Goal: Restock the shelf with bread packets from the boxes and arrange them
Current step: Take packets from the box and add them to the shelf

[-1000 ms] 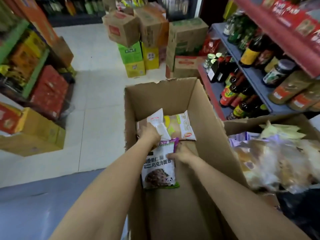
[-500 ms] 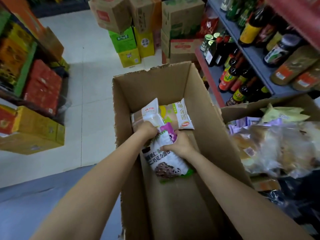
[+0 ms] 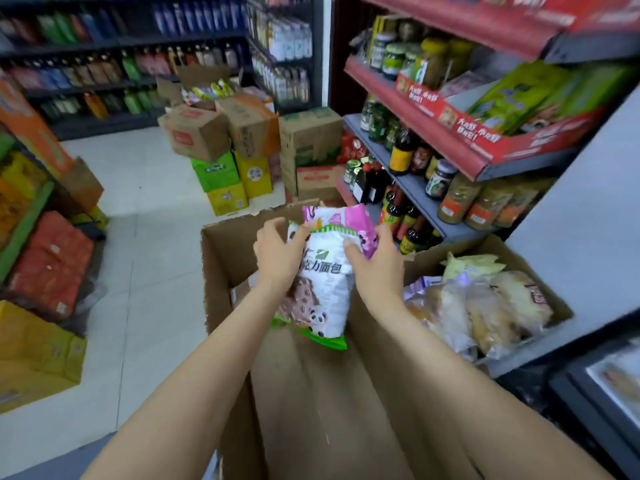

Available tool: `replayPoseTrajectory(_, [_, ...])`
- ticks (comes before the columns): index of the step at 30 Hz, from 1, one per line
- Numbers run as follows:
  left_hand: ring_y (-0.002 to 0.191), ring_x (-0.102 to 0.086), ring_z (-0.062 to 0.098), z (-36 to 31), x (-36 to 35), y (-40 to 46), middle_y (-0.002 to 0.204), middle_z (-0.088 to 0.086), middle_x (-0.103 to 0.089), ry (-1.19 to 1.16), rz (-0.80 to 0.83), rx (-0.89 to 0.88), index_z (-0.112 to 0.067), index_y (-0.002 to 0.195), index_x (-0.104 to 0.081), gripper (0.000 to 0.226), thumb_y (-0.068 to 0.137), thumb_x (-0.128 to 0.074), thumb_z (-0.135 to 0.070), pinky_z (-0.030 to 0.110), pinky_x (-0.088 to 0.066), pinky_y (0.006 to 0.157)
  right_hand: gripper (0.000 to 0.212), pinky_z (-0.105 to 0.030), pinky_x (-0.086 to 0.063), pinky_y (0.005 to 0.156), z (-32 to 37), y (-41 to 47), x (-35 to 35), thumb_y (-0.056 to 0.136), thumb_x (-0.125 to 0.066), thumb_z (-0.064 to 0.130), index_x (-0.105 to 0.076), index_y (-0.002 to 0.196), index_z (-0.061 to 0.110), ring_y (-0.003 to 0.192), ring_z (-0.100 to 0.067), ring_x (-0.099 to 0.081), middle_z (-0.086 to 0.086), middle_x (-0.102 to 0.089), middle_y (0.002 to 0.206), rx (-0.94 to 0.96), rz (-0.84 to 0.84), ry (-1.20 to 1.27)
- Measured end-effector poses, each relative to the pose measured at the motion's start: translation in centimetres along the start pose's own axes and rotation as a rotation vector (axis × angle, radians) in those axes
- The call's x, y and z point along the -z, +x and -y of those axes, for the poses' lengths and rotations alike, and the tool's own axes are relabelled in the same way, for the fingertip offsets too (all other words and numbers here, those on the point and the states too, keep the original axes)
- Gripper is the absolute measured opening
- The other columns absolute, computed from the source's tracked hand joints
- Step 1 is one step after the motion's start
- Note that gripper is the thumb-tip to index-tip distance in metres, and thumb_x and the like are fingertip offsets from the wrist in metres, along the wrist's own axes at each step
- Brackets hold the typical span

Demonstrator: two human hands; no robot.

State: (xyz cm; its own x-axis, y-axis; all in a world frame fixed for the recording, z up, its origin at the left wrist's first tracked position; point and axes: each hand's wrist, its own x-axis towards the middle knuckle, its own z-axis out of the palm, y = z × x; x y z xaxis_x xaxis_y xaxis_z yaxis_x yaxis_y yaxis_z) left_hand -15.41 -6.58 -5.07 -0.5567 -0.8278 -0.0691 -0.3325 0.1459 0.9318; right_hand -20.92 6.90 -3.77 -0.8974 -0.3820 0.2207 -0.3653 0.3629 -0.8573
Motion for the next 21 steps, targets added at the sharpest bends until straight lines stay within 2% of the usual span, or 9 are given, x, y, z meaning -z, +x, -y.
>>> replayPoseTrajectory(2, [0.109,-0.056,0.009,-3.8,-0.9,-1.0,0.122,-0.001,-0.058,-0.125,0.148,-0.018,-0.014,0.126,-0.052,0.064,0.08,-0.062,-0.057,0.027,-0.044,0.095,0.021,-0.029,-0.04,0.064,1.4,0.9,3.2,0.088,-0.062,0.02,-0.043,0.09,0.011,0.069,-0.017,-0.053,0.003,-0.054,0.073,-0.058,-0.152,0.178])
replayPoseTrajectory(4, [0.089,-0.066,0.0,-7.8,-1.9,-2.8,0.105,-0.006,-0.07,-0.11,0.437,-0.112,-0.018,0.108,-0.065,0.046,0.081,-0.063,-0.055,0.018,-0.049,0.082,0.022,-0.014,-0.039,0.061,2.3,1.7,7.1,0.088,-0.063,0.018,-0.042,0.091,0.012,0.069,-0.009,-0.05,0.01,-0.051,0.075,-0.085,-0.296,0.334])
replayPoseTrajectory(6, [0.086,-0.067,0.002,-11.3,-3.4,-5.2,0.096,-0.011,-0.072,-0.084,0.602,-0.196,-0.024,0.096,-0.07,0.025,0.082,-0.067,-0.045,0.02,-0.051,0.081,0.025,-0.01,-0.039,0.063,2.6,1.9,11.6,0.086,-0.065,0.016,-0.042,0.095,0.012,0.073,-0.011,-0.05,0.008,-0.051,0.08,-0.104,-0.414,0.452])
replayPoseTrajectory(7, [0.086,-0.067,0.003,-12.9,-4.3,-6.5,0.094,-0.013,-0.072,-0.1,0.632,-0.226,-0.027,0.091,-0.07,0.017,0.081,-0.07,-0.04,0.02,-0.051,0.081,0.028,-0.01,-0.04,0.066,2.6,1.7,13.9,0.084,-0.068,0.016,-0.043,0.097,0.012,0.077,-0.014,-0.052,0.004,-0.054,0.084,-0.11,-0.458,0.507])
replayPoseTrajectory(11, [0.069,-0.064,-0.01,-19.0,-9.1,-13.4,0.085,-0.016,-0.069,-0.233,0.692,-0.395,-0.027,0.085,-0.067,0.009,0.079,-0.074,-0.027,0.012,-0.05,0.068,0.036,-0.038,-0.051,0.08,1.9,-0.7,24.3,0.062,-0.076,0.039,-0.055,0.086,0.024,0.084,-0.021,-0.062,-0.004,-0.065,0.091,-0.1,-0.52,0.62])
replayPoseTrajectory(14, [0.058,-0.06,-0.017,-22.6,-13.0,-20.6,0.083,-0.016,-0.065,-0.336,0.809,-0.48,-0.021,0.098,-0.062,0.018,0.083,-0.07,-0.016,0.003,-0.045,0.057,0.017,-0.033,-0.049,0.073,1.6,-4.5,32.8,0.077,-0.07,0.027,-0.056,0.085,0.023,0.076,-0.015,-0.06,0.0,-0.064,0.085,-0.088,-0.517,0.677])
replayPoseTrajectory(16, [0.067,-0.063,-0.014,-24.2,-15.6,-25.6,0.084,-0.017,-0.069,-0.391,0.91,-0.508,-0.022,0.1,-0.062,0.025,0.078,-0.074,-0.02,0.005,-0.047,0.062,0.011,-0.033,-0.047,0.076,1.2,-7.9,38.4,0.079,-0.067,0.025,-0.059,0.087,0.023,0.082,-0.016,-0.061,0.0,-0.066,0.09,-0.068,-0.541,0.643])
replayPoseTrajectory(18, [0.084,-0.069,0.001,-25.3,-18.3,-30.4,0.091,-0.012,-0.074,-0.419,1.023,-0.507,-0.022,0.1,-0.066,0.041,0.064,-0.081,-0.033,0.017,-0.054,0.076,0.016,-0.034,-0.045,0.078,0.6,-11.7,43.7,0.074,-0.064,0.029,-0.062,0.088,0.021,0.087,-0.016,-0.061,-0.002,-0.068,0.095,-0.056,-0.585,0.594])
replayPoseTrajectory(21, [0.093,-0.07,0.019,-26.2,-22.0,-37.6,0.101,0.0,-0.074,-0.47,1.206,-0.432,-0.019,0.106,-0.066,0.048,0.062,-0.077,-0.036,0.031,-0.056,0.08,0.01,-0.034,-0.048,0.079,-0.2,-17.8,50.6,0.086,-0.059,0.027,-0.063,0.093,0.021,0.09,-0.015,-0.064,-0.002,-0.07,0.1,-0.063,-0.593,0.531])
